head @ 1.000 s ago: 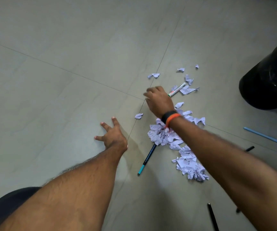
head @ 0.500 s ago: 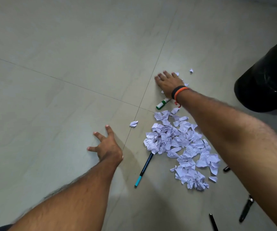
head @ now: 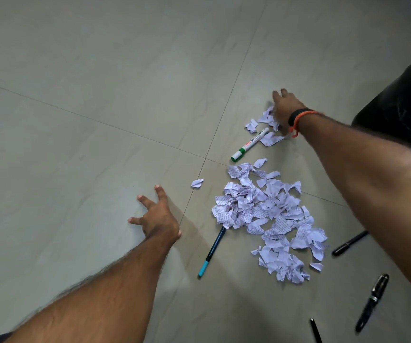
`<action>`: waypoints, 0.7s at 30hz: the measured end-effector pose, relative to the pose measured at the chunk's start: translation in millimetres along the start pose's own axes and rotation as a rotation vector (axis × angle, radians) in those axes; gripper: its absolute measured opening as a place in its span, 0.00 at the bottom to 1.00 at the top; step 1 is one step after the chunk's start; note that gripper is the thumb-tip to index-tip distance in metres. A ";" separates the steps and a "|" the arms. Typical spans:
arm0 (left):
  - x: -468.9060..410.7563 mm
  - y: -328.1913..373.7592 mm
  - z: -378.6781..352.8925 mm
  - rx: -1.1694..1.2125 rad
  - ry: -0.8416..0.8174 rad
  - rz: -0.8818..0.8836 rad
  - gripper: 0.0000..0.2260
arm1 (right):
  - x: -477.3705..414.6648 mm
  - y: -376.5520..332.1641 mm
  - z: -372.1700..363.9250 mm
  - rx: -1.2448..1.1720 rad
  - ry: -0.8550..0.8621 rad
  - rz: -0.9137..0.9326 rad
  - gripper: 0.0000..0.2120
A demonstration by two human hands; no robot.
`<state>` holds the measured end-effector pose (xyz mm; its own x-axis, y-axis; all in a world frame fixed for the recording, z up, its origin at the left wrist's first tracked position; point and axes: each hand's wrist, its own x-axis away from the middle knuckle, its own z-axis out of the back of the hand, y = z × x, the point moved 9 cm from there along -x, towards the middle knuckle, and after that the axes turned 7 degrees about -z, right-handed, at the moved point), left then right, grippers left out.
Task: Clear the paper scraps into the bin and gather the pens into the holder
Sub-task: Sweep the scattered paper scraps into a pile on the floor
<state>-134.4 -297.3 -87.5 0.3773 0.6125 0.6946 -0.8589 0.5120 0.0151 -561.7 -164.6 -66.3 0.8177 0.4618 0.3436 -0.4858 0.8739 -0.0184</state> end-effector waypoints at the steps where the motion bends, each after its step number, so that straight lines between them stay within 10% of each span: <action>1: 0.3 -0.2 -0.3 0.003 -0.003 -0.001 0.58 | 0.0 2.5 -0.4 -0.026 -0.038 -0.013 0.27; 6: 1.6 1.1 1.6 -0.010 0.008 -0.010 0.59 | 13.3 18.7 3.5 -0.066 0.009 -0.067 0.14; 10: 1.2 2.1 1.1 -0.010 0.011 -0.017 0.59 | 19.4 31.9 7.7 -0.156 0.193 -0.089 0.22; 15: 1.0 0.6 1.3 -0.002 0.009 -0.020 0.60 | 27.6 -2.5 -14.3 -0.018 -0.005 0.157 0.25; 21: 2.7 2.8 1.7 -0.004 0.005 -0.018 0.59 | 97.9 20.8 -24.6 -0.234 0.193 -0.090 0.16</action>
<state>-136.4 -295.2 -84.3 0.3946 0.6062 0.6905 -0.8505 0.5254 0.0248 -484.2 -97.5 -56.1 0.9084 0.3821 0.1698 -0.3433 0.9133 -0.2191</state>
